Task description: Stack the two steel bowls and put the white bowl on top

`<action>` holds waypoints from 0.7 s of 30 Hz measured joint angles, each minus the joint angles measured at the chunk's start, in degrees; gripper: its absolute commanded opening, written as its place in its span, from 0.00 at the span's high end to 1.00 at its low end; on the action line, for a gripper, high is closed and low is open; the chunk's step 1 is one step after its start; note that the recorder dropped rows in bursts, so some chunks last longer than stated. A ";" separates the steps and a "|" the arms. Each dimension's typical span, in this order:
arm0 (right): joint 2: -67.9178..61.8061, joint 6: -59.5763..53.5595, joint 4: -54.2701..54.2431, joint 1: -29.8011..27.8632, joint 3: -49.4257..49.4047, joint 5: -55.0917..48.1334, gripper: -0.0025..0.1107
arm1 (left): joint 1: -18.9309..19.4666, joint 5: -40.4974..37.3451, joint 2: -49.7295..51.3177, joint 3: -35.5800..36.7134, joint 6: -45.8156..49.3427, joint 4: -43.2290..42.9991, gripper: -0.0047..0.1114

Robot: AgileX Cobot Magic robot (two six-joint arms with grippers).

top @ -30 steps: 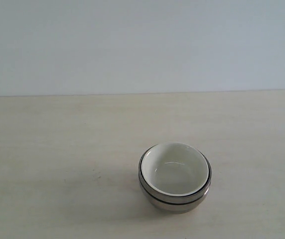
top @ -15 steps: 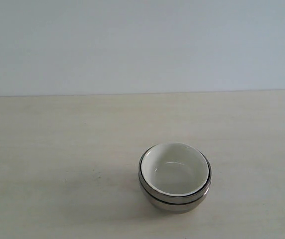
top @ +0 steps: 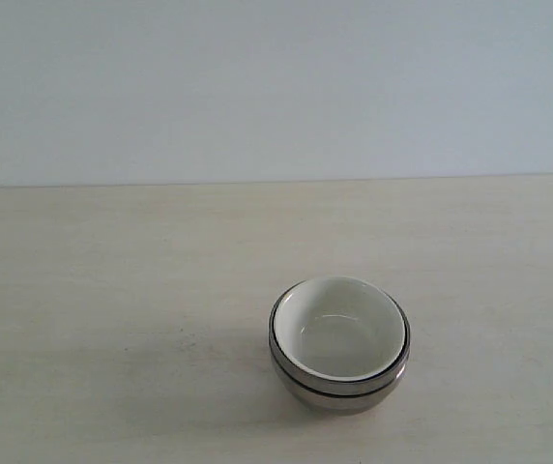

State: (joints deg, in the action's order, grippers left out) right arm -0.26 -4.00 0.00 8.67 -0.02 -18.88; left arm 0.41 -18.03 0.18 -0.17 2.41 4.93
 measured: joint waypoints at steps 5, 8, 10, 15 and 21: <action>0.00 0.11 0.00 0.00 0.00 0.00 0.98 | 0.00 0.00 0.00 0.00 0.00 0.00 0.93; 0.00 0.51 0.00 0.00 0.00 0.00 0.98 | 0.00 0.00 0.00 0.00 0.00 0.00 0.93; 0.00 0.83 0.00 0.00 0.00 0.00 0.98 | 0.00 0.00 0.00 0.00 0.00 0.00 0.93; 0.00 1.05 0.00 0.00 0.00 -0.09 0.98 | 0.00 0.00 0.00 0.00 0.00 0.00 0.93; 0.00 1.05 0.00 0.00 0.00 -0.09 0.98 | 0.00 0.00 0.00 0.00 0.00 0.00 0.93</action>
State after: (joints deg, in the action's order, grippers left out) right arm -0.26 -2.95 0.00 8.67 -0.02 -18.96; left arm 0.41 -18.03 0.18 -0.17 2.41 4.93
